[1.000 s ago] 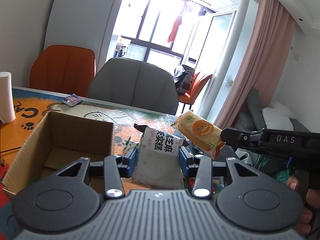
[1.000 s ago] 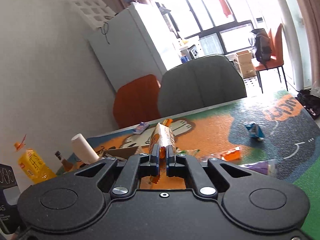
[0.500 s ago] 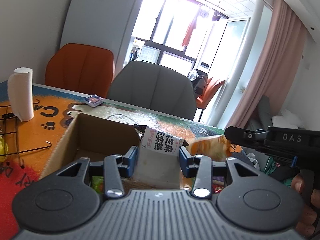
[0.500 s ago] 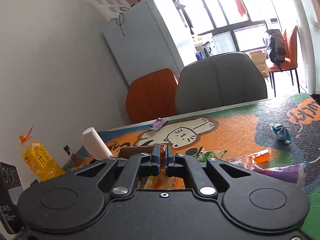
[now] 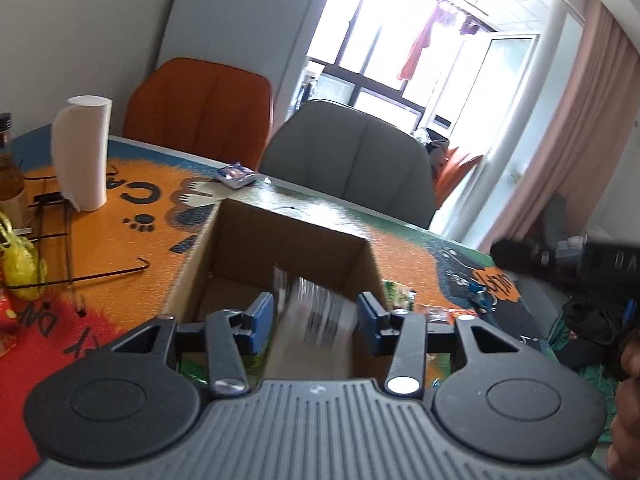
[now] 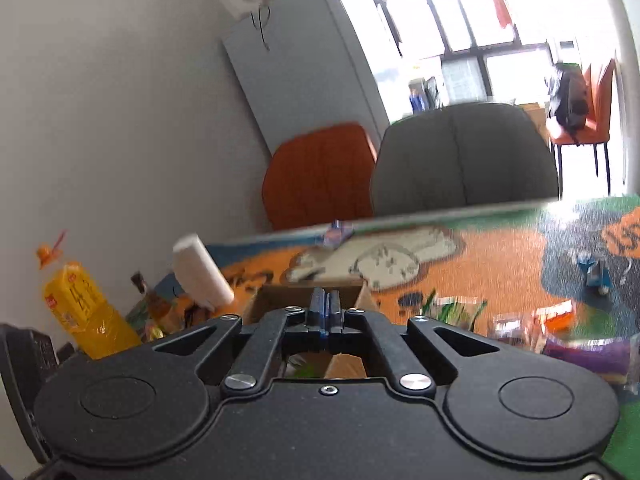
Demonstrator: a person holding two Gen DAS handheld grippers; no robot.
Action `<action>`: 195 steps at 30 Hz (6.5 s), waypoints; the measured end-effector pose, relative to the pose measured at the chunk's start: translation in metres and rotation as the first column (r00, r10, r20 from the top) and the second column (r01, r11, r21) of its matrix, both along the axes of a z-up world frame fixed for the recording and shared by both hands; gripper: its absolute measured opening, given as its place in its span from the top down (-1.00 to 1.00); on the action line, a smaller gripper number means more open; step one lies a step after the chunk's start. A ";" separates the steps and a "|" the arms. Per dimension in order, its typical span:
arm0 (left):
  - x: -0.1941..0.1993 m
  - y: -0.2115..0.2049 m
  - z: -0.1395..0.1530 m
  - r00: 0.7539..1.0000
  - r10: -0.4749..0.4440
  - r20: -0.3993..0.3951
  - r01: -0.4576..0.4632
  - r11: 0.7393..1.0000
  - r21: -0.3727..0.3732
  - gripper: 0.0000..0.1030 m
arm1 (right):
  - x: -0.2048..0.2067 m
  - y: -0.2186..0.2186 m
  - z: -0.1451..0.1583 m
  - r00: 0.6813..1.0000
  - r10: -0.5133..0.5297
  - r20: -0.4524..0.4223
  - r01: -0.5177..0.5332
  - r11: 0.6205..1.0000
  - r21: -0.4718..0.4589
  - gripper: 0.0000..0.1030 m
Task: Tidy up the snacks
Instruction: 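Open the left gripper to drop the white packet into the box, then carry the bread roll packet with the right gripper toward the box, then open the right gripper to drop the bread roll packet into the box, then move the right gripper away from the box toward the purple packet, then grasp the purple packet with the right gripper while the left gripper grasps the clear peanut packet, then carry the purple packet with the right gripper while the left gripper carries the peanut packet to the box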
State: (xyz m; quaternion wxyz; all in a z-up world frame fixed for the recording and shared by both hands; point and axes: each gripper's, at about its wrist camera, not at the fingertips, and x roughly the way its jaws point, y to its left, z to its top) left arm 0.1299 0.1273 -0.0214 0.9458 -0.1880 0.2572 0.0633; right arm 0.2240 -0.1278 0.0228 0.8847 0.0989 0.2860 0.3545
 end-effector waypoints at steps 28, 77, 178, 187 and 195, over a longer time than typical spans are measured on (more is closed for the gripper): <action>-0.022 0.006 0.002 1.000 0.020 -0.010 -0.020 1.000 0.013 -0.65 | -0.007 0.011 -0.105 0.980 -0.018 -0.198 -0.043 0.953 -0.300 -0.18; -0.012 0.012 0.001 0.992 0.045 -0.119 -0.028 0.990 0.139 -0.66 | -0.020 0.063 -0.021 0.992 0.086 0.095 -0.059 0.963 -0.264 0.36; 0.118 -0.155 -0.095 0.957 -0.160 -0.240 0.205 0.964 0.172 0.51 | 0.080 -0.128 -0.138 0.988 -0.120 -0.100 0.077 0.929 -0.363 0.36; 0.110 -0.153 -0.083 0.961 -0.164 -0.221 0.197 0.971 0.137 0.67 | 0.062 -0.132 -0.127 0.986 -0.134 -0.100 0.108 0.966 -0.235 0.44; 0.099 -0.152 -0.062 0.971 -0.170 -0.167 0.191 0.975 0.117 0.67 | 0.054 -0.128 -0.102 0.989 -0.136 -0.056 0.124 0.975 -0.185 0.66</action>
